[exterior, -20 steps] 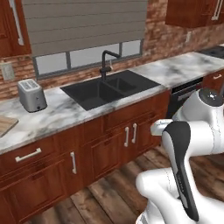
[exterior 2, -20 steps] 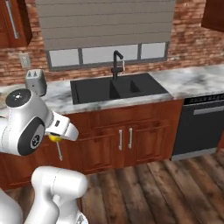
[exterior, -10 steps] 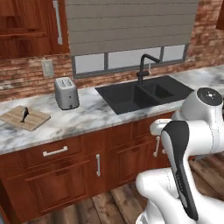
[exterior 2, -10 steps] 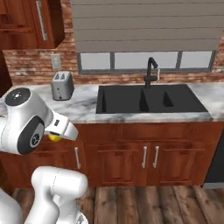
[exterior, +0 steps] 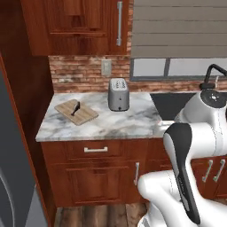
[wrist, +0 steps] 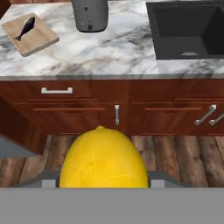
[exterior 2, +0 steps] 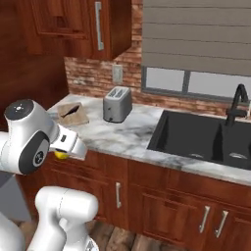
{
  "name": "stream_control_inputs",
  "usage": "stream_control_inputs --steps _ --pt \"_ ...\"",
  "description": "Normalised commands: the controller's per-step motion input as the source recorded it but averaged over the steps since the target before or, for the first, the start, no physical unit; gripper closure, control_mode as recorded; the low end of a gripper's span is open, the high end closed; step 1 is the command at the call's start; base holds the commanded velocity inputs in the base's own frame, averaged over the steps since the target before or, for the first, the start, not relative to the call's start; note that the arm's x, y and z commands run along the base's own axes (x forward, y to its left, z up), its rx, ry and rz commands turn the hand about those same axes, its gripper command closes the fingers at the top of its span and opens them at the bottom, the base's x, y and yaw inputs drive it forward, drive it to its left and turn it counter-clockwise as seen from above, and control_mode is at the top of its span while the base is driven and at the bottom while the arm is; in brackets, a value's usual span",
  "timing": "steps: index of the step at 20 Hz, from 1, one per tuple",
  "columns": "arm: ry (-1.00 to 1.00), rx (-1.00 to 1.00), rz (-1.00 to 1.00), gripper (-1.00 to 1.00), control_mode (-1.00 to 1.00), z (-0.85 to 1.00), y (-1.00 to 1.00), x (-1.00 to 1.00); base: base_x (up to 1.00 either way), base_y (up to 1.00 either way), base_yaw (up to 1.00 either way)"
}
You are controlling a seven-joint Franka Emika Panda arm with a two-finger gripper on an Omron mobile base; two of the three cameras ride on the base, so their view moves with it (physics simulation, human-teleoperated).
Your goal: Retrieve a lemon from the fridge and place it on the cutting board with the fish.
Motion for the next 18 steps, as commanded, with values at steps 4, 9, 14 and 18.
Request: stream_control_inputs --steps 4,9,14,18 --pt "0.0 0.0 0.0 1.0 1.0 0.0 0.0 0.0 0.6 0.0 0.53" --pt "0.0 0.0 0.0 1.0 1.0 0.0 0.0 0.0 0.32 0.0 0.39" --pt "0.0 0.0 0.0 1.0 1.0 0.0 0.0 0.0 0.04 0.08 0.18" --pt "0.0 0.0 0.0 1.0 1.0 0.0 0.0 0.0 0.61 0.0 0.14"
